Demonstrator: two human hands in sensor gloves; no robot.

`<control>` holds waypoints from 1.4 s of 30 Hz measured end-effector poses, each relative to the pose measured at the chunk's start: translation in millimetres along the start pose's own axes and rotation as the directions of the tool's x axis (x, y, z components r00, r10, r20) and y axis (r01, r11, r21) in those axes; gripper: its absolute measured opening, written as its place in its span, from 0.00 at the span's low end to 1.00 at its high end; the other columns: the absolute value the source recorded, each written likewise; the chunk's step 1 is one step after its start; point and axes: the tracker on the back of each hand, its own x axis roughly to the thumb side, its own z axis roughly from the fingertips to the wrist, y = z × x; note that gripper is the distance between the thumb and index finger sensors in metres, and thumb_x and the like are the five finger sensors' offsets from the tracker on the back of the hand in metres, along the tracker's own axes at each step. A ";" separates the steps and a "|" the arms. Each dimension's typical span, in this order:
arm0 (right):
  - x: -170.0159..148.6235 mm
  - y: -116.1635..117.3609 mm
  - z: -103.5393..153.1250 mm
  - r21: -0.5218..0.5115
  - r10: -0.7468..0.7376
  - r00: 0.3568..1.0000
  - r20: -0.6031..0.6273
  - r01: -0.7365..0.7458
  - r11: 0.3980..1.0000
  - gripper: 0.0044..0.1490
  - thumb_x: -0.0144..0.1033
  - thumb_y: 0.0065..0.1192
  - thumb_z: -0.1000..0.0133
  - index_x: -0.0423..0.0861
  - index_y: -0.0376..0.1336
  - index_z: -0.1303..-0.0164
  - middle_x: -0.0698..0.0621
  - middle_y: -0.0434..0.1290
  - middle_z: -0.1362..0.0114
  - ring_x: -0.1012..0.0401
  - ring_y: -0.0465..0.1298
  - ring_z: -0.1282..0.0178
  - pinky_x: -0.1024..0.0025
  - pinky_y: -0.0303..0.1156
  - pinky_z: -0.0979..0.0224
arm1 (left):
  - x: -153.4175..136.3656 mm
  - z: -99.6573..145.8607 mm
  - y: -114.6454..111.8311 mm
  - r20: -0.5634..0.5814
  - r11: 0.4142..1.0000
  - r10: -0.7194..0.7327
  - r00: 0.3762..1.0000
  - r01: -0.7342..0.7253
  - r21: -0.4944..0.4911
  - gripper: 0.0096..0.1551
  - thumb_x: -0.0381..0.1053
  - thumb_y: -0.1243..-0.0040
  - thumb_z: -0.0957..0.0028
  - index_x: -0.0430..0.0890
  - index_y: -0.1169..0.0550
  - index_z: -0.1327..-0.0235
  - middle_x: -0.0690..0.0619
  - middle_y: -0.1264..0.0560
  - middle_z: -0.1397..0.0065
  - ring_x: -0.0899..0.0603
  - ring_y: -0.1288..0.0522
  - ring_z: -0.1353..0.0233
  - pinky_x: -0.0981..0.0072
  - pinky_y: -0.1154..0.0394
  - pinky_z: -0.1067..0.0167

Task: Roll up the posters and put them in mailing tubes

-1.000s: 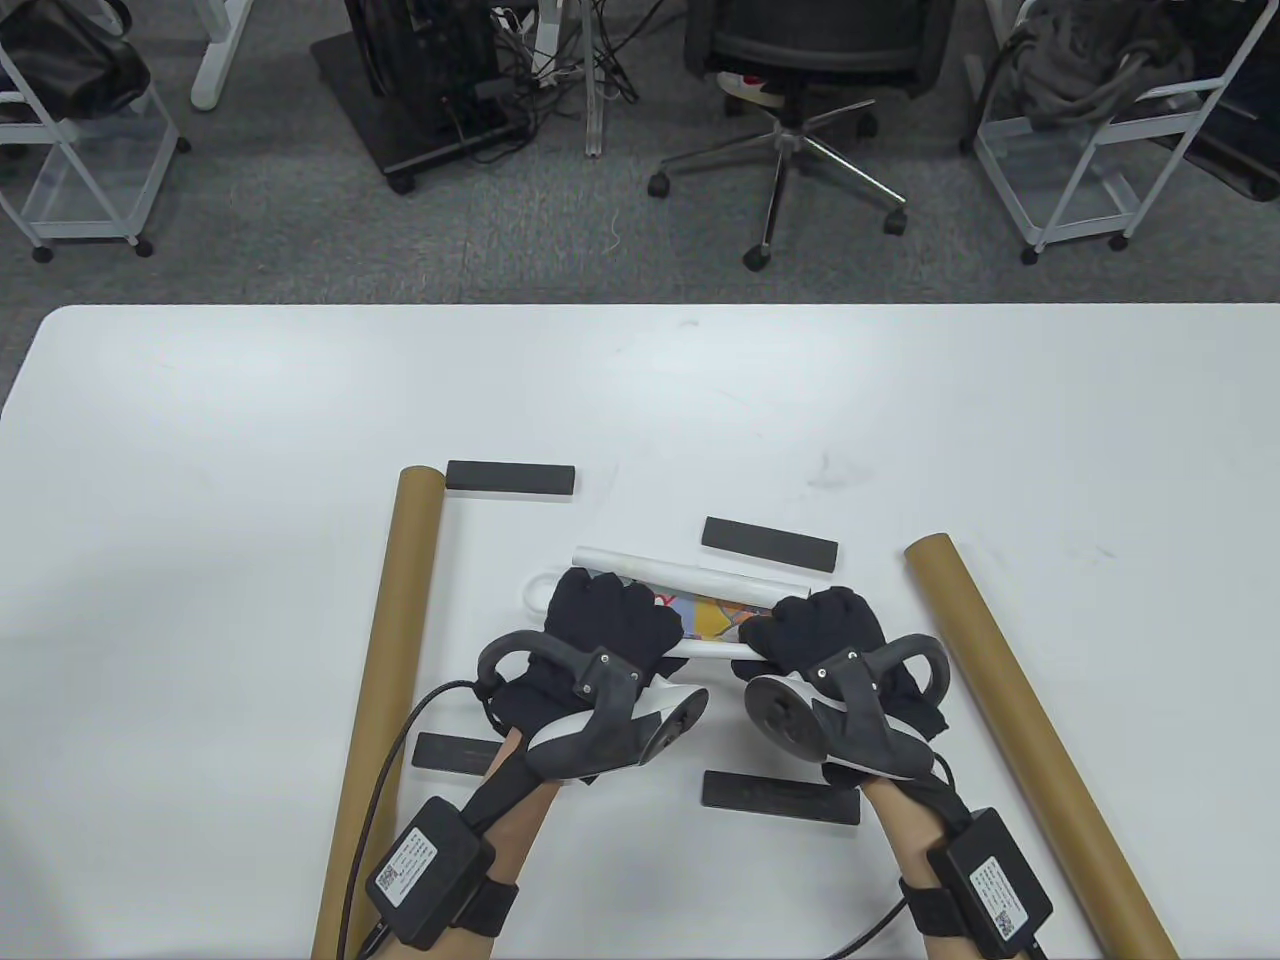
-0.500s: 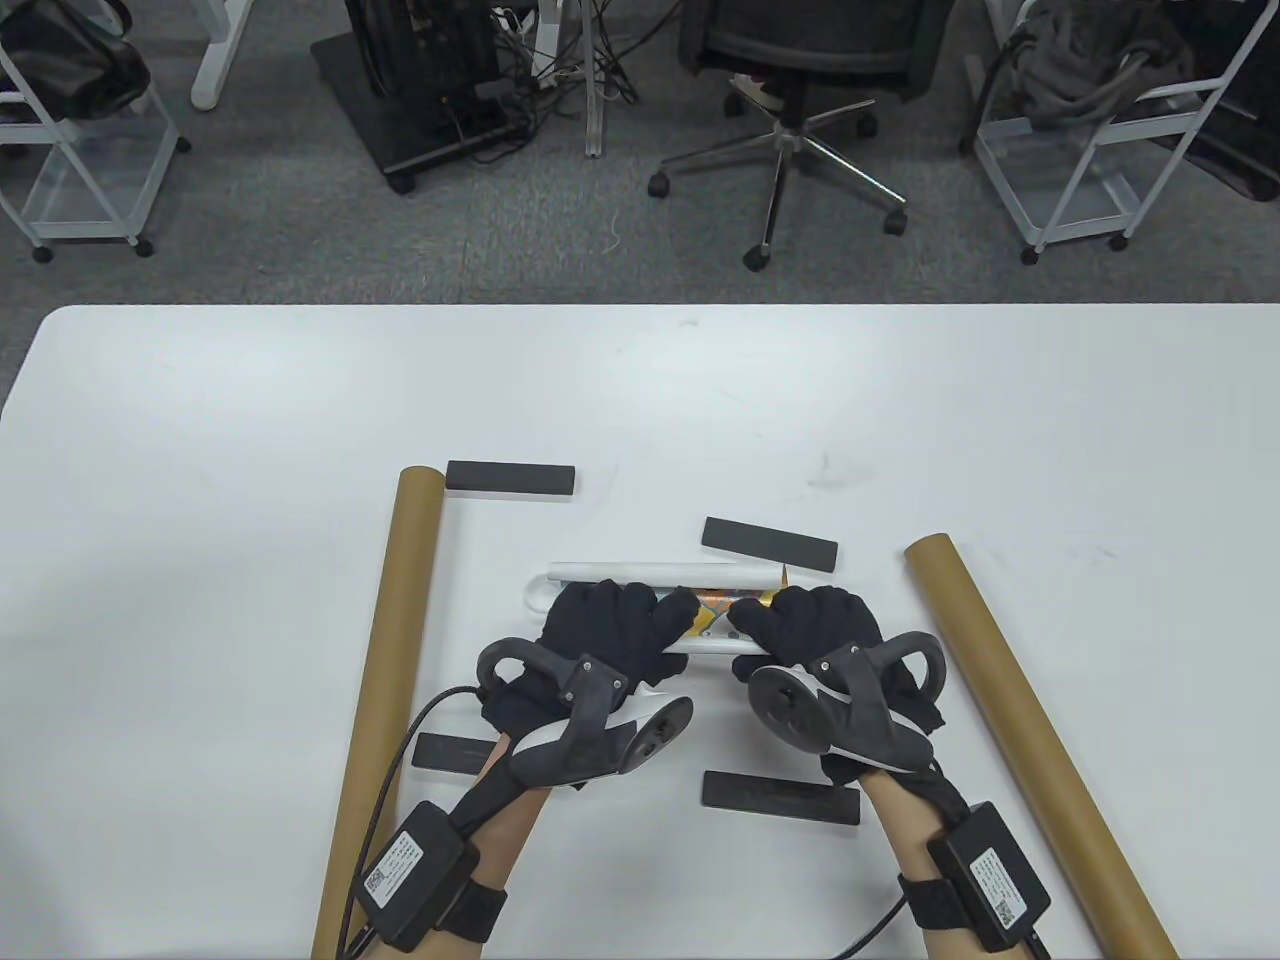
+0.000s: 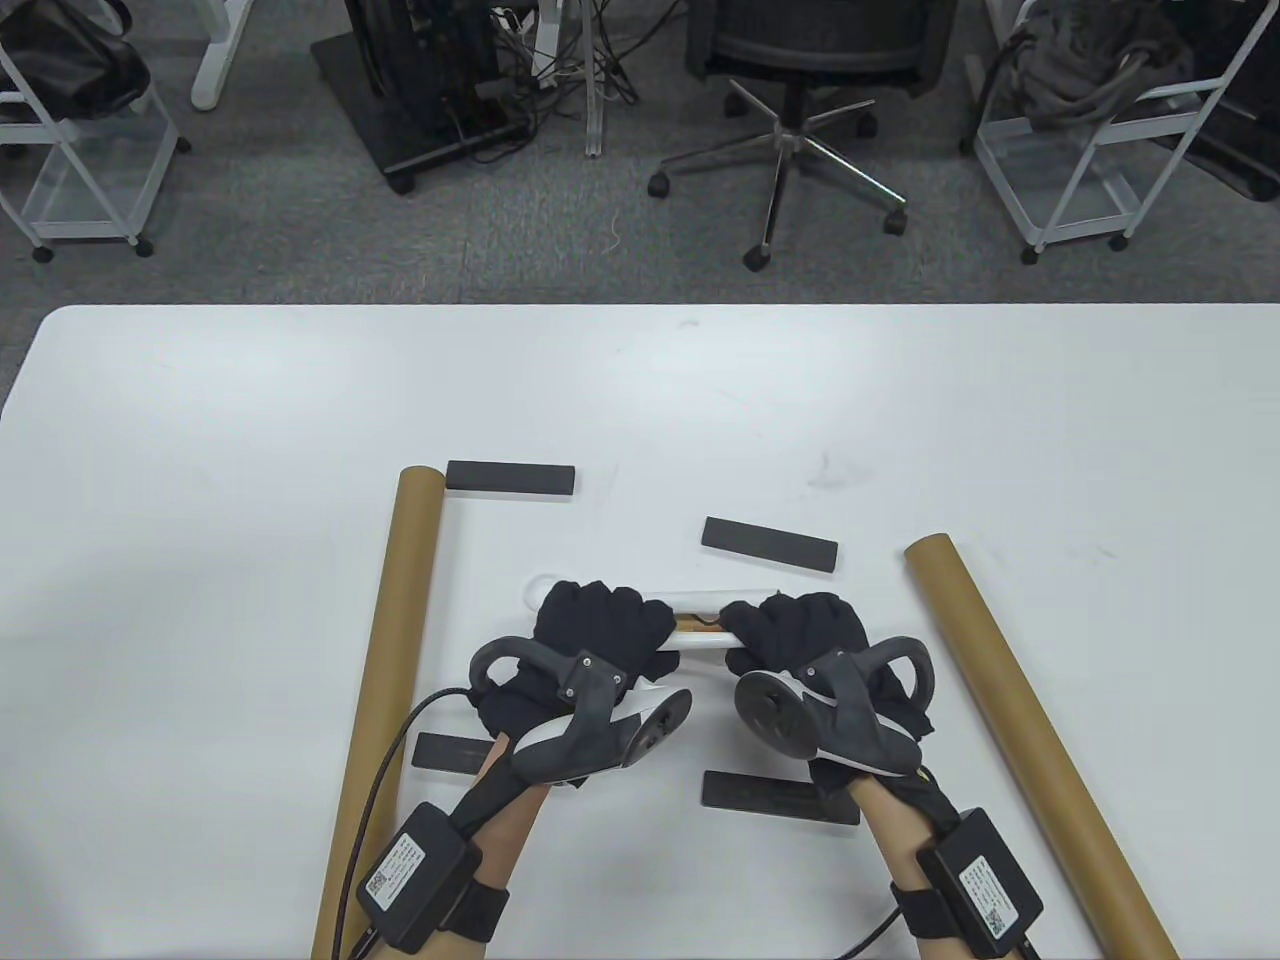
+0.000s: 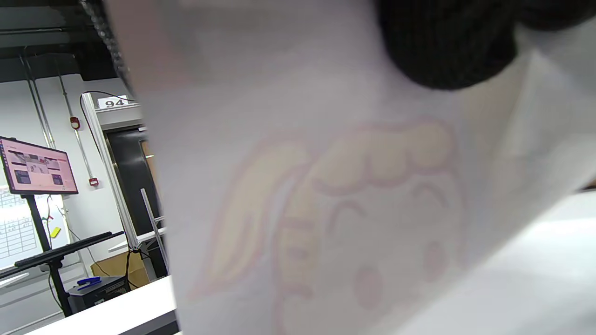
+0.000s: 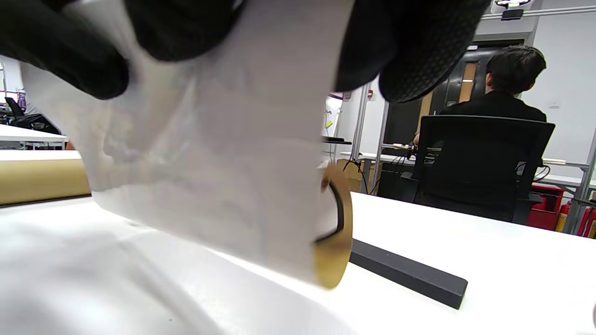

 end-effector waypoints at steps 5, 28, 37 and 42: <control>2.2 -1.7 1.1 -0.077 0.077 0.997 -0.024 -0.078 0.994 0.28 0.48 0.65 0.52 0.52 0.65 0.43 0.56 0.77 0.50 0.55 0.79 0.55 0.43 0.73 0.29 | 3.9 2.0 1.8 0.026 1.000 -0.001 1.000 0.002 -0.008 0.16 0.67 0.45 0.48 0.60 0.20 0.59 0.62 0.18 0.54 0.49 0.18 0.51 0.48 0.22 0.29; -2.8 0.6 2.5 -0.084 0.035 0.999 -0.013 -0.036 0.996 0.32 0.49 0.65 0.54 0.51 0.69 0.40 0.56 0.76 0.49 0.56 0.80 0.53 0.42 0.72 0.28 | 6.1 1.5 -2.3 -0.012 0.997 -0.004 1.000 0.003 -0.071 0.25 0.65 0.49 0.48 0.61 0.19 0.43 0.56 0.26 0.34 0.46 0.24 0.39 0.43 0.28 0.24; -9.5 0.8 3.0 -0.091 0.037 0.999 -0.038 -0.041 0.995 0.37 0.53 0.66 0.61 0.51 0.70 0.41 0.60 0.81 0.51 0.60 0.85 0.54 0.48 0.76 0.30 | 4.3 3.5 -0.1 -0.010 0.999 0.050 0.999 -0.050 -0.016 0.39 0.66 0.42 0.53 0.61 0.29 0.24 0.63 0.20 0.45 0.51 0.19 0.46 0.49 0.24 0.25; -9.4 -0.6 3.1 -0.100 0.057 0.998 -0.040 -0.060 0.993 0.37 0.54 0.67 0.62 0.51 0.71 0.44 0.61 0.83 0.52 0.61 0.87 0.55 0.51 0.78 0.32 | 4.1 5.1 0.8 -0.005 0.999 0.024 1.000 -0.024 0.036 0.37 0.66 0.43 0.55 0.62 0.28 0.28 0.66 0.16 0.48 0.53 0.15 0.49 0.55 0.21 0.28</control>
